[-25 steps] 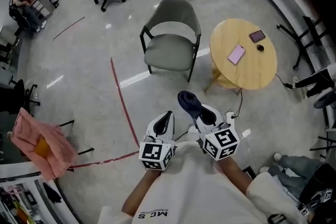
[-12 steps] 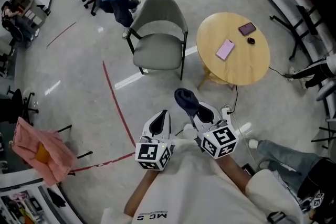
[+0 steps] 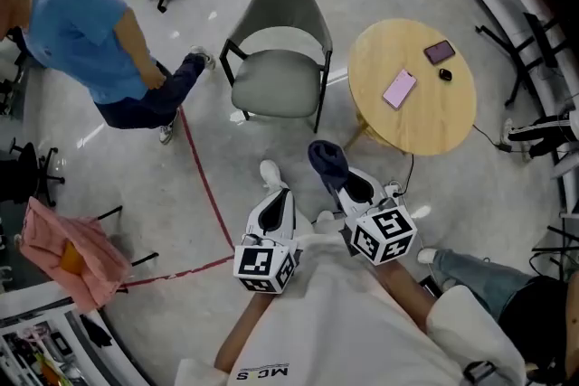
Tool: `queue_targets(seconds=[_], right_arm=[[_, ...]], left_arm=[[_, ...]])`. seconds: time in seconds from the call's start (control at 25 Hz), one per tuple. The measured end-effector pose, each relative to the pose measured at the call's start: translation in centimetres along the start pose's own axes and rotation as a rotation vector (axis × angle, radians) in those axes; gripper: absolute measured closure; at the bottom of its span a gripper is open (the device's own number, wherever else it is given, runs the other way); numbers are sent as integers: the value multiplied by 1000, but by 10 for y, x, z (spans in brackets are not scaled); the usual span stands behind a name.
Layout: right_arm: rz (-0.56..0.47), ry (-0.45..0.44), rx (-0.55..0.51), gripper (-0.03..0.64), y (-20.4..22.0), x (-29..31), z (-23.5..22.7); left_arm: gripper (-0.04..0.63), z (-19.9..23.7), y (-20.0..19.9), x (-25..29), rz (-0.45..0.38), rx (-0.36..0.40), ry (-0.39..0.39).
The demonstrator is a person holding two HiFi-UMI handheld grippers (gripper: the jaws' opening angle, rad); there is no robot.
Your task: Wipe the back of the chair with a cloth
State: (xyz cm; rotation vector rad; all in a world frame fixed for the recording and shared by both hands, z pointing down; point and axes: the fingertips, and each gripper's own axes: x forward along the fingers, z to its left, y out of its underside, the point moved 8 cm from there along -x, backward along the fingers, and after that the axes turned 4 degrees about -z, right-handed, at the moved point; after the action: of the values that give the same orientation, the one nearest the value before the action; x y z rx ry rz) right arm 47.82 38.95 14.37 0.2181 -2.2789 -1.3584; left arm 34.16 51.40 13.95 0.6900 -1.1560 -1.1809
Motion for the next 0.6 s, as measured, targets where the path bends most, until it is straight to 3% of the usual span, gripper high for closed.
queue_targets(seconds=[0.32,0.6], right_arm=[[22,65,35,538,-44,115,-16],[-23,146,57,538,-96,220,-14]], left_arm=[[594,98,-62,82,-4,-12,29],[594,190,-127,139,0,6,92]])
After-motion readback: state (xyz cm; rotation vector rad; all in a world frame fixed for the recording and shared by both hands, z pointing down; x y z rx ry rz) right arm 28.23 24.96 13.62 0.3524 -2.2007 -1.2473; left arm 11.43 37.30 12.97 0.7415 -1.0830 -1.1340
